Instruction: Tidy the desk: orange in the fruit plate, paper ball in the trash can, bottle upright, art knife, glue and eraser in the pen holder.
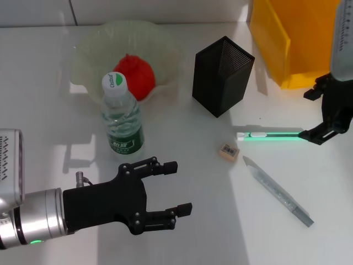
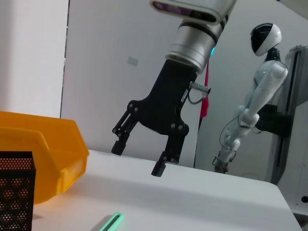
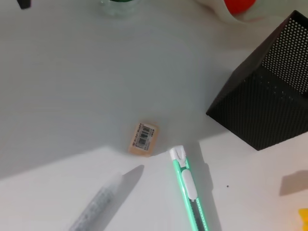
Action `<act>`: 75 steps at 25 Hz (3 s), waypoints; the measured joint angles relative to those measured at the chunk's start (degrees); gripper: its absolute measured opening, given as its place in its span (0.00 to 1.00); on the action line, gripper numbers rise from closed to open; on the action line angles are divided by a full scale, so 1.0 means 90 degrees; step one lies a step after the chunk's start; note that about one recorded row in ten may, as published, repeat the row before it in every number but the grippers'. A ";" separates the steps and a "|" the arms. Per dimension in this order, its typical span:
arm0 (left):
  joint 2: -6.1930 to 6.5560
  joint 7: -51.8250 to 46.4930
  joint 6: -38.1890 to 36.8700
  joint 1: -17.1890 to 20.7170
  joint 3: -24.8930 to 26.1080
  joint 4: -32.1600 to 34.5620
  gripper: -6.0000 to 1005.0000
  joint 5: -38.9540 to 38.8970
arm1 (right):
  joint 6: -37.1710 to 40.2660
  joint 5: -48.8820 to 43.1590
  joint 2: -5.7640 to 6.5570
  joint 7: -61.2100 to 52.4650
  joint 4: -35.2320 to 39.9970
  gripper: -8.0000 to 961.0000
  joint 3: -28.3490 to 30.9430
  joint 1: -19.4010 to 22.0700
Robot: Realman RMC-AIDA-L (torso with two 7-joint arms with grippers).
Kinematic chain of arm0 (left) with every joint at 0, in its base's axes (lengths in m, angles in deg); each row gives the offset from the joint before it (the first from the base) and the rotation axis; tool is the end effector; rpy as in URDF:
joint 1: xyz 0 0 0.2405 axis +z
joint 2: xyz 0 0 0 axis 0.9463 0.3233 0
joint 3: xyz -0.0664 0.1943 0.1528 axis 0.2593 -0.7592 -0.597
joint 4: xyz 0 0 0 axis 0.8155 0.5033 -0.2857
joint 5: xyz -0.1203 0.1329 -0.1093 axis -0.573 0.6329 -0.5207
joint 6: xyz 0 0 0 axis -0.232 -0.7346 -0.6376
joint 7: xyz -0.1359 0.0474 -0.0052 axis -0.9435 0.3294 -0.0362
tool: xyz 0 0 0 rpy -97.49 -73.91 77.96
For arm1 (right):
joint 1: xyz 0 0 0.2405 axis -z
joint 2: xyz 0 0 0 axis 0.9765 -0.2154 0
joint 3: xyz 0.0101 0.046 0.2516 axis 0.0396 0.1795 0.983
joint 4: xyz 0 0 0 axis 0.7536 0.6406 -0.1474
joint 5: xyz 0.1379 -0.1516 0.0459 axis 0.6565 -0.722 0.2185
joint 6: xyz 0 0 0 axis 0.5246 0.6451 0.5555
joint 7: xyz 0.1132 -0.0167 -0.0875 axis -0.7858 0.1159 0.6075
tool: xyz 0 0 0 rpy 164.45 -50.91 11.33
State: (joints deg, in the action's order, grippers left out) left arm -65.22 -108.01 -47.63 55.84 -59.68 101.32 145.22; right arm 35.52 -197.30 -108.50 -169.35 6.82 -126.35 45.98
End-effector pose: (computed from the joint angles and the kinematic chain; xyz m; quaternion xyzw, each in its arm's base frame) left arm -0.2675 0.2352 -0.0662 -0.9376 -0.1052 -0.3210 0.0828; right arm 0.1775 0.3459 0.0507 -0.9552 0.0500 -0.2386 0.1678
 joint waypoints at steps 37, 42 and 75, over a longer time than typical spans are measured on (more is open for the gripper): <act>0.0010 -0.0038 0.0027 -0.0029 -0.0038 -0.0029 0.81 0.0000 | -0.2322 0.0559 -0.0020 0.0342 -0.3298 0.55 -0.0572 -0.0875; 0.0010 -0.0037 0.0031 -0.0036 -0.0037 -0.0029 0.81 0.0000 | -0.2433 0.0559 -0.0019 0.0344 -0.3461 0.55 -0.0564 -0.0945; 0.0010 -0.0037 -0.0001 -0.0046 -0.0003 -0.0029 0.81 -0.0001 | -0.2495 0.0619 -0.0003 0.0367 -0.4124 0.19 -0.0333 -0.1331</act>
State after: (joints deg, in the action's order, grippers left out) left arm -65.13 -108.34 -47.64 55.43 -59.71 101.06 145.21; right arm 13.06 -191.72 -108.52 -166.05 -30.29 -129.35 34.01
